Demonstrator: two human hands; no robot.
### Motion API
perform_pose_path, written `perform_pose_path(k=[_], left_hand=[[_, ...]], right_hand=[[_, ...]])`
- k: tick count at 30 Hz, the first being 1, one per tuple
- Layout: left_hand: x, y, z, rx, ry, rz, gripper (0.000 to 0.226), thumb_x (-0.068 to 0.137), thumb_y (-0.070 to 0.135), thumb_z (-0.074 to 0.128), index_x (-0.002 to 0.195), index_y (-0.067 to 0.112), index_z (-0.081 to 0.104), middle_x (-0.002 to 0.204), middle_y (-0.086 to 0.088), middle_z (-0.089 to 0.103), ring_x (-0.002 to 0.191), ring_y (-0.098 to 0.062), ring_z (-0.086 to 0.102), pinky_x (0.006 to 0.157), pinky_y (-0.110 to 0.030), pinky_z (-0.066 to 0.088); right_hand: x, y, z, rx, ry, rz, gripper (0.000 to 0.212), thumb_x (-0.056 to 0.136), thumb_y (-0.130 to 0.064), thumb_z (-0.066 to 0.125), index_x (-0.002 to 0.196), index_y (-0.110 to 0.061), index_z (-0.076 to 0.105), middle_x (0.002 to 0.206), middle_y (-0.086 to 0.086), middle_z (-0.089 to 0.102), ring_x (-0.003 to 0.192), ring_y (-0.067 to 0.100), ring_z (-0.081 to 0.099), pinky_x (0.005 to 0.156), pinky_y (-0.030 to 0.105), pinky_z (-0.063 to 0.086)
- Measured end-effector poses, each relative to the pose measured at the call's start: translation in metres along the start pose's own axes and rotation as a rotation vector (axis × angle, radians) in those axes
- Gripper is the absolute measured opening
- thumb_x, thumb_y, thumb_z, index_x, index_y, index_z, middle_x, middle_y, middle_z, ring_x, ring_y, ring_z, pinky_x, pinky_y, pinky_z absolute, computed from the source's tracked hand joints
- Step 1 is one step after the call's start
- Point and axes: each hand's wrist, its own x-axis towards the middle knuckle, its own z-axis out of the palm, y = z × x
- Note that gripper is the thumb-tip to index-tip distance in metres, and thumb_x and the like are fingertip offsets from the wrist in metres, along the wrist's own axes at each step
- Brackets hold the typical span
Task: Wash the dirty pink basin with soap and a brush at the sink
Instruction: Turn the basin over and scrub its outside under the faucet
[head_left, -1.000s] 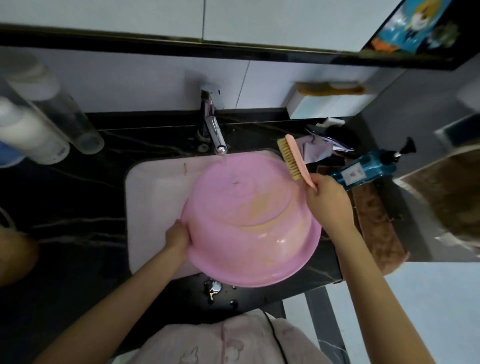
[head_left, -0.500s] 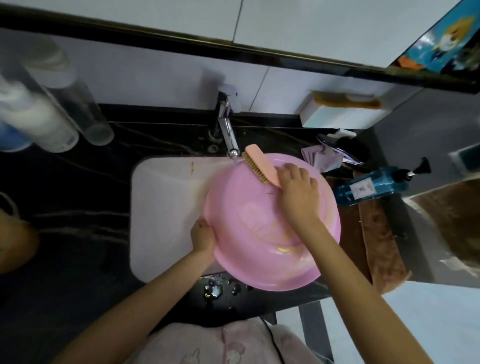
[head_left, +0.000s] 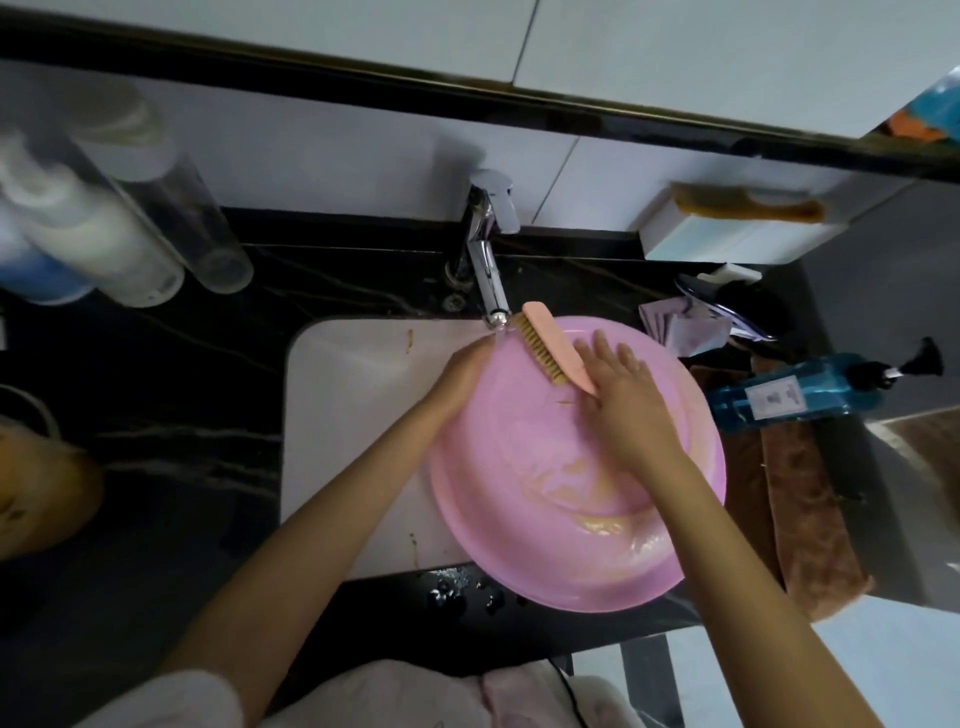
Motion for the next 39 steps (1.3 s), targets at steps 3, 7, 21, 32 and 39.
perform_pose_path(k=[3,7,21,32,39], left_hand=[[0.013,0.006,-0.006,-0.081,-0.111,-0.171,0.024,0.096,0.027,0.044,0.088,0.014,0.063,0.083,-0.003,0.068,0.083,-0.017,0.061,0.073,-0.026,0.049],[0.008,-0.007,-0.009,-0.076,-0.089,-0.177,0.028,0.097,0.033,0.043,0.097,0.015,0.065,0.096,-0.005,0.067,0.091,-0.019,0.062,0.082,-0.03,0.048],[-0.012,-0.019,-0.009,-0.123,-0.025,-0.125,0.026,0.093,0.038,0.049,0.105,0.024,0.068,0.108,0.005,0.069,0.104,-0.012,0.061,0.099,-0.034,0.045],[-0.021,-0.021,-0.013,-0.199,-0.038,-0.231,0.023,0.095,0.032,0.046,0.088,0.02,0.065,0.091,0.002,0.068,0.082,-0.013,0.062,0.08,-0.026,0.047],[-0.048,-0.051,-0.024,0.084,0.165,-0.009,0.057,0.094,0.029,0.053,0.144,0.015,0.031,0.149,-0.007,0.028,0.136,-0.022,0.031,0.109,-0.033,0.028]], right_hand=[[0.007,0.0,-0.001,-0.018,-0.066,-0.02,0.063,0.098,-0.019,0.039,0.152,-0.024,0.006,0.159,0.002,-0.004,0.146,0.025,-0.003,0.117,0.035,-0.002],[0.009,0.004,-0.001,-0.013,-0.138,-0.021,0.062,0.101,-0.023,0.035,0.151,-0.025,-0.001,0.158,0.002,-0.013,0.146,0.025,-0.011,0.116,0.037,-0.005],[0.009,0.0,0.0,-0.028,-0.151,0.009,0.066,0.1,-0.024,0.036,0.151,-0.027,-0.005,0.157,0.0,-0.018,0.145,0.025,-0.016,0.116,0.039,-0.009],[0.013,-0.011,-0.004,-0.079,-0.165,0.02,0.065,0.1,-0.031,0.036,0.152,-0.026,-0.002,0.158,0.003,-0.016,0.145,0.028,-0.014,0.116,0.04,-0.007],[0.01,-0.015,-0.005,-0.069,-0.182,0.037,0.066,0.099,-0.029,0.038,0.152,-0.026,-0.002,0.158,0.003,-0.017,0.145,0.028,-0.014,0.116,0.041,-0.007]])
